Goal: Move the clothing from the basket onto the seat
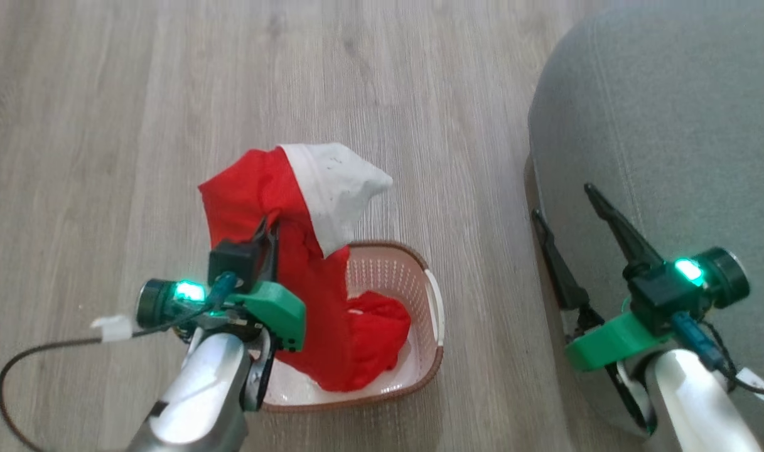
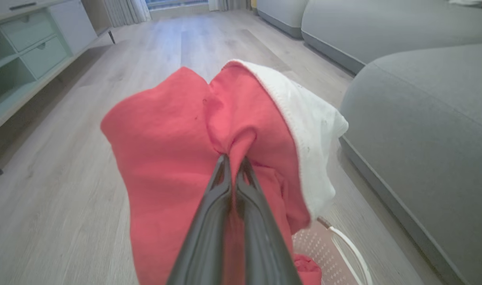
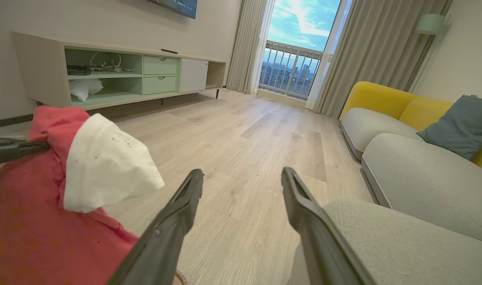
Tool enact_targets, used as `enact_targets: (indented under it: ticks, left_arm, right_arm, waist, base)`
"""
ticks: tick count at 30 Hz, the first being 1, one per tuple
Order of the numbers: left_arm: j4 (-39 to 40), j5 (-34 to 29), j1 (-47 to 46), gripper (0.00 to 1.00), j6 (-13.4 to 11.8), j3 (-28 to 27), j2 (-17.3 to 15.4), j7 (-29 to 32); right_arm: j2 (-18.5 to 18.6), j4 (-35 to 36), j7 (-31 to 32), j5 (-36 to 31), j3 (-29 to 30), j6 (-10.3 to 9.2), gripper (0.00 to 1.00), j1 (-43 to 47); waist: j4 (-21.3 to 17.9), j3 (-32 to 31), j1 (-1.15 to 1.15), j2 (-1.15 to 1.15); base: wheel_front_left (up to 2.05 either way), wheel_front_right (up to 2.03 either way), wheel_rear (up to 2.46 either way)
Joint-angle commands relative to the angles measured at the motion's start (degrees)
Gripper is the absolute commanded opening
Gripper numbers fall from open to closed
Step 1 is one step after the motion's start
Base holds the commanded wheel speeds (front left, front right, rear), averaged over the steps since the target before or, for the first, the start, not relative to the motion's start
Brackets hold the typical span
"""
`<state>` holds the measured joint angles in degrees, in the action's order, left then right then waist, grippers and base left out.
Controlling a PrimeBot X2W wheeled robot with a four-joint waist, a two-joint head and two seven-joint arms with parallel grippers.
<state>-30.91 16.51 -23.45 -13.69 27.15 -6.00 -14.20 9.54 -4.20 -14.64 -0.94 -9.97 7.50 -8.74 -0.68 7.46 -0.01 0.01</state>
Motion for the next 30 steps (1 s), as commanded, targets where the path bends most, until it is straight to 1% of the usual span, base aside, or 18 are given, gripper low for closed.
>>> enact_targets:
  ticks: [1, 10, 16, 23, 27, 30]
  left_arm:
    - [3.5, -1.0, -0.7, 0.0, 0.5, -3.3, -1.2, -0.8]
    - [18.9, -6.2, 4.5, 0.0, 3.8, -11.9, 0.8, -0.8]
    - [26.1, -8.2, 4.6, 0.0, 6.4, -15.2, 2.2, -0.8]
    - [28.7, -9.3, 4.1, 0.0, 8.3, -16.4, 2.9, -0.8]
    - [28.7, -9.5, 4.0, 0.0, 9.4, -16.1, 3.1, -0.8]
    - [28.2, -9.6, 3.9, 0.0, 10.7, -15.1, 3.1, -0.8]
  right_arm:
    - [0.0, 1.5, -0.4, 0.2, -1.3, -0.01, 1.0, -0.1]
    - [0.0, 1.9, -0.4, 0.6, -3.2, -0.01, 1.0, 2.2]
    - [0.4, 3.0, -0.4, 0.8, -4.2, -0.01, 1.0, 2.7]
    - [1.3, 4.3, -0.4, 1.3, -6.3, -0.01, 1.0, 2.5]
    - [2.4, 4.8, -0.4, 1.6, -8.5, -0.01, 1.0, 2.1]
    - [3.6, 4.9, -0.4, 1.6, -10.6, -0.01, 1.0, 1.3]
  waist:
    - [0.2, -1.6, 0.01, -0.01]
    - [0.5, -4.4, 0.01, -0.01]
    - [1.0, -4.1, 0.01, -0.01]
    - [1.2, -3.4, 0.01, -0.01]
    - [1.1, -3.3, 0.01, -0.01]
    - [1.0, -3.1, 0.01, -0.01]
  base:
    - [0.0, 0.0, 0.0]
    - [0.0, 0.0, 0.0]
    - [0.0, 0.0, 0.0]
    - [0.0, 0.0, 0.0]
    - [0.0, 0.0, 0.0]
    - [0.0, 0.0, 0.0]
